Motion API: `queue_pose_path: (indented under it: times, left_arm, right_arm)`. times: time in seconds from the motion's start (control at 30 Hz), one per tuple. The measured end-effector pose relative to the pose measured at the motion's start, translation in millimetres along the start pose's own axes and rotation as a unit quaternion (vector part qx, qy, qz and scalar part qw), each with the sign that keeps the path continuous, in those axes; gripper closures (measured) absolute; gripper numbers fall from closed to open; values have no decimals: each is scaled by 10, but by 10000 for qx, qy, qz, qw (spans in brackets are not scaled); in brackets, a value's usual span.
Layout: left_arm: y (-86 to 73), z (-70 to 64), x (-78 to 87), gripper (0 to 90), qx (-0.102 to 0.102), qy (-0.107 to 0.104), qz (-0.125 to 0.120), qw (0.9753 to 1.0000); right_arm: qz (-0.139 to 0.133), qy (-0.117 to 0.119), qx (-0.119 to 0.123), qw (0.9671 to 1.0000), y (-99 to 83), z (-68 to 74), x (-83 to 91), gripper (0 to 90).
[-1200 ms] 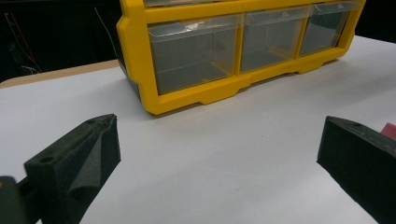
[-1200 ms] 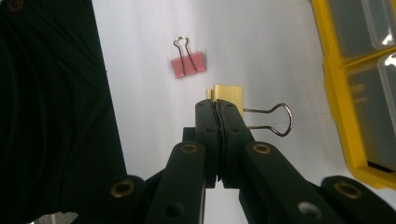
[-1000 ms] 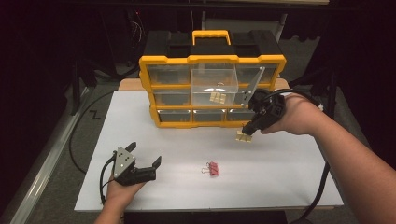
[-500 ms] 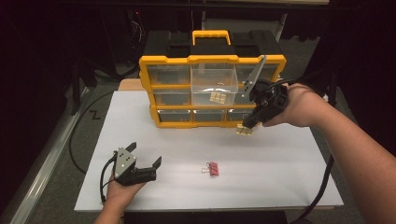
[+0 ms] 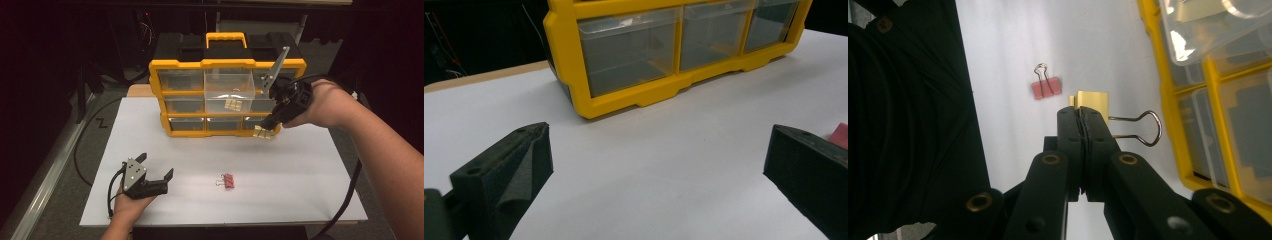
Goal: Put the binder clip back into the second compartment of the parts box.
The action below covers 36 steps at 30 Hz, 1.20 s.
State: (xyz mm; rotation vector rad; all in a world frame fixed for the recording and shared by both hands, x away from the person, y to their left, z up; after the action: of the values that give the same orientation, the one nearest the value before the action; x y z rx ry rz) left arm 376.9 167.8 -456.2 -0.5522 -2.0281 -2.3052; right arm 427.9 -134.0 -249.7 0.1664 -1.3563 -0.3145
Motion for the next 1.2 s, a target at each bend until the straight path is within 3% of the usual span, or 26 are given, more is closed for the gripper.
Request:
queue_pose_path:
  times: [0.33,1.2]
  left_arm:
    - [-8,-4,0,2,-56,-4,6,10000]
    - [-16,14,5,3,47,-39,58,10000]
  right_arm:
    - [-82,-69,4,9999,97,14,190,900]
    - [47,-151,71,9998,304,29,476,900]
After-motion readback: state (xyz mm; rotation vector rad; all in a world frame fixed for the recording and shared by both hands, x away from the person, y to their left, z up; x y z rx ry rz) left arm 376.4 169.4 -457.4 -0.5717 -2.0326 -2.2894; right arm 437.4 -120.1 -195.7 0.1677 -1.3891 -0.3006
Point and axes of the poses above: each handheld gripper's, and its own axes: x roughly backward along the jaws, y roughly out of its top, z roughly to its left, the point moved 9 cm from there along -x, roughly forward along the jaws, and after that the axes turned 12 degrees about y, right-handed, at the moved point
